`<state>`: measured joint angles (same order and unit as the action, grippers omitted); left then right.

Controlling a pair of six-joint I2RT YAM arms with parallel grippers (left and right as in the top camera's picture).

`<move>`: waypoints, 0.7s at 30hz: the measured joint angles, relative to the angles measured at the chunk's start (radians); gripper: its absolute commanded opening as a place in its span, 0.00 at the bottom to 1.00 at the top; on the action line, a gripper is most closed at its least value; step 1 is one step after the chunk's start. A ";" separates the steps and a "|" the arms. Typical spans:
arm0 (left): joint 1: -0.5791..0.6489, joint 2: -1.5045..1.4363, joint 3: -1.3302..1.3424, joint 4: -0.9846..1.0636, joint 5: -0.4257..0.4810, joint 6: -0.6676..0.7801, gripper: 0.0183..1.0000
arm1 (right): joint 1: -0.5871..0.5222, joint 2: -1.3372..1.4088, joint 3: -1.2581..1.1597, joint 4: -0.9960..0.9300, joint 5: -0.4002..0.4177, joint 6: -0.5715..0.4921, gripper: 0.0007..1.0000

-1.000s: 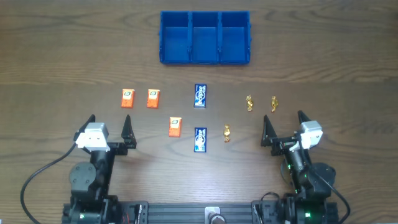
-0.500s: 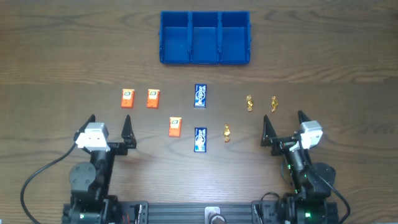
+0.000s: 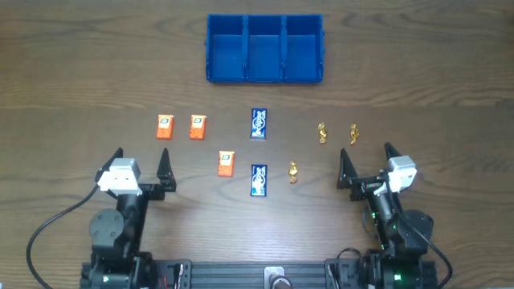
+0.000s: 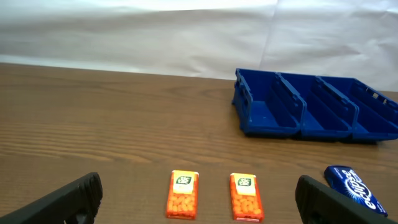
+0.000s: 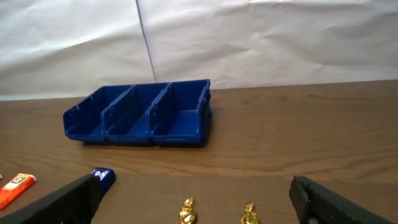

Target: Sort Candies Into Trays

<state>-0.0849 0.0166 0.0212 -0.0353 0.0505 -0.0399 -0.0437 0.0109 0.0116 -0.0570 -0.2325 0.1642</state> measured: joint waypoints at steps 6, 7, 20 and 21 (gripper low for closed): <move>0.000 0.000 0.000 0.000 0.000 0.000 1.00 | 0.000 0.000 0.000 0.000 0.000 0.000 1.00; 0.000 0.000 0.000 0.000 0.000 0.000 1.00 | 0.000 0.000 0.000 0.000 0.000 0.000 1.00; 0.000 0.063 0.062 -0.080 0.023 -0.011 1.00 | 0.000 0.000 0.000 0.000 0.000 0.000 1.00; 0.000 0.126 0.121 -0.135 0.028 -0.010 1.00 | 0.000 0.000 0.000 -0.001 0.000 0.000 1.00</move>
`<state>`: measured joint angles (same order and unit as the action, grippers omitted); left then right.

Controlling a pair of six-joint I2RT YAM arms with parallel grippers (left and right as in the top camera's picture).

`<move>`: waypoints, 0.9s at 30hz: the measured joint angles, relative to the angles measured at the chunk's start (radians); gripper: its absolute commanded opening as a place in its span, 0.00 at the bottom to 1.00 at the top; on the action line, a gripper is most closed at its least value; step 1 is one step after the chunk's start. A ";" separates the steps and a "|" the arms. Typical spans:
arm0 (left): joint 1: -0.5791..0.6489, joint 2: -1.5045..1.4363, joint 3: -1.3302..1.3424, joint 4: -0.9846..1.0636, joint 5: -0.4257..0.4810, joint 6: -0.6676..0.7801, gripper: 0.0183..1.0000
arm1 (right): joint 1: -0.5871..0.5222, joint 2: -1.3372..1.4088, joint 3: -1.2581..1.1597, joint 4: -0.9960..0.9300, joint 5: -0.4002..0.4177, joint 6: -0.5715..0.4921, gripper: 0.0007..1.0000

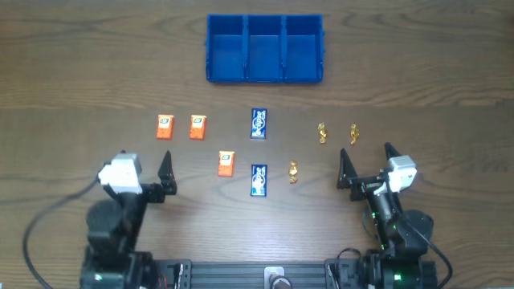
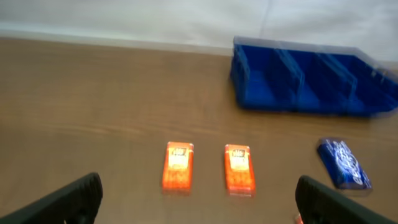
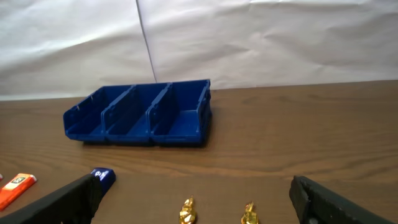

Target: Sort Candies Into Trays

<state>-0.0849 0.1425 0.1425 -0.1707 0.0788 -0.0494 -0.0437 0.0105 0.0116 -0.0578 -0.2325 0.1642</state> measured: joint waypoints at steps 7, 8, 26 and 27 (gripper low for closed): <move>0.000 0.661 0.627 -0.262 -0.007 0.049 1.00 | 0.000 -0.001 -0.001 0.002 0.000 0.000 1.00; 0.000 0.760 0.691 -0.290 -0.011 0.053 1.00 | 0.000 -0.001 -0.001 0.002 0.000 0.000 1.00; 0.012 1.571 0.818 -0.195 -0.013 0.129 1.00 | -0.001 0.000 -0.001 0.002 0.000 0.000 1.00; 0.014 1.575 0.818 -0.195 -0.013 0.129 1.00 | -0.001 0.000 -0.001 0.002 0.000 0.000 1.00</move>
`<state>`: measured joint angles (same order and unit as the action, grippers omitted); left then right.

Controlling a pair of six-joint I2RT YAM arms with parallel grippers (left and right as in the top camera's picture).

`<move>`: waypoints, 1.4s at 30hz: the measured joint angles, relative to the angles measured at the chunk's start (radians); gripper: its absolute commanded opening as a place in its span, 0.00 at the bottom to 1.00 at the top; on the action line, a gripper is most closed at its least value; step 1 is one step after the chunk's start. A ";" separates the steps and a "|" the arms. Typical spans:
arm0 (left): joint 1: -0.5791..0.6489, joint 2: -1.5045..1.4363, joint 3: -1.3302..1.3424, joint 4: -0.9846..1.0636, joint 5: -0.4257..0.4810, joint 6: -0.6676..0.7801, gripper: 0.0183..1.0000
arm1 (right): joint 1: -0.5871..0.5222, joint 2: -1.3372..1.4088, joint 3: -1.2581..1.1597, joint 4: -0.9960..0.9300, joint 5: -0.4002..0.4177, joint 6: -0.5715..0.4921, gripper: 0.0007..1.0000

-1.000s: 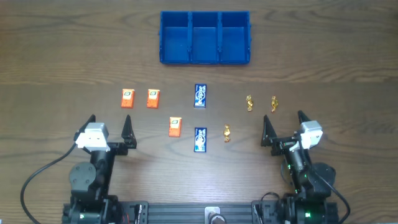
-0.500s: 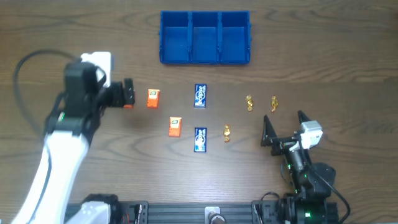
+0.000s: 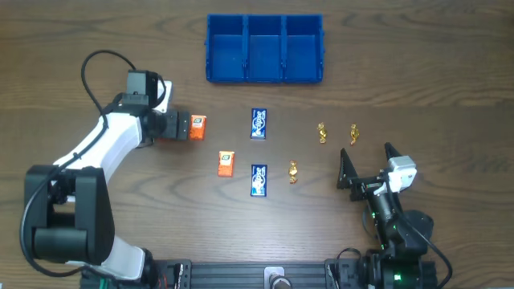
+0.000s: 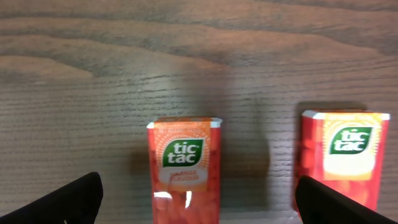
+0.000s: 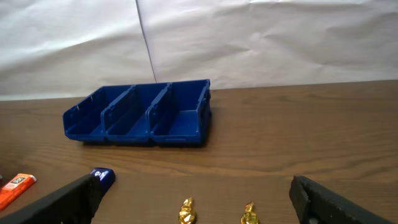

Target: Sort Candies Into Trays

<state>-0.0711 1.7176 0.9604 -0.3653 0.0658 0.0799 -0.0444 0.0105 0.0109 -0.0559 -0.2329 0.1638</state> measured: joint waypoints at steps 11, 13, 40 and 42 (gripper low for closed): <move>0.030 0.069 0.000 0.026 0.006 0.009 0.62 | 0.000 0.000 0.000 0.000 0.000 0.000 1.00; 0.030 0.069 0.000 0.026 0.007 0.009 0.53 | 0.000 0.000 0.000 0.000 0.000 0.000 1.00; -0.279 0.063 0.874 -0.328 -0.146 -0.208 0.23 | 0.000 0.000 0.000 0.000 0.000 0.000 1.00; -0.313 0.222 0.993 -0.330 -0.155 -0.240 0.23 | 0.000 -0.001 0.000 0.000 0.000 0.000 1.00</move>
<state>-0.3840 1.9396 1.9533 -0.6956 -0.0891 -0.1596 -0.0444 0.0097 0.0109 -0.0559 -0.2329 0.1638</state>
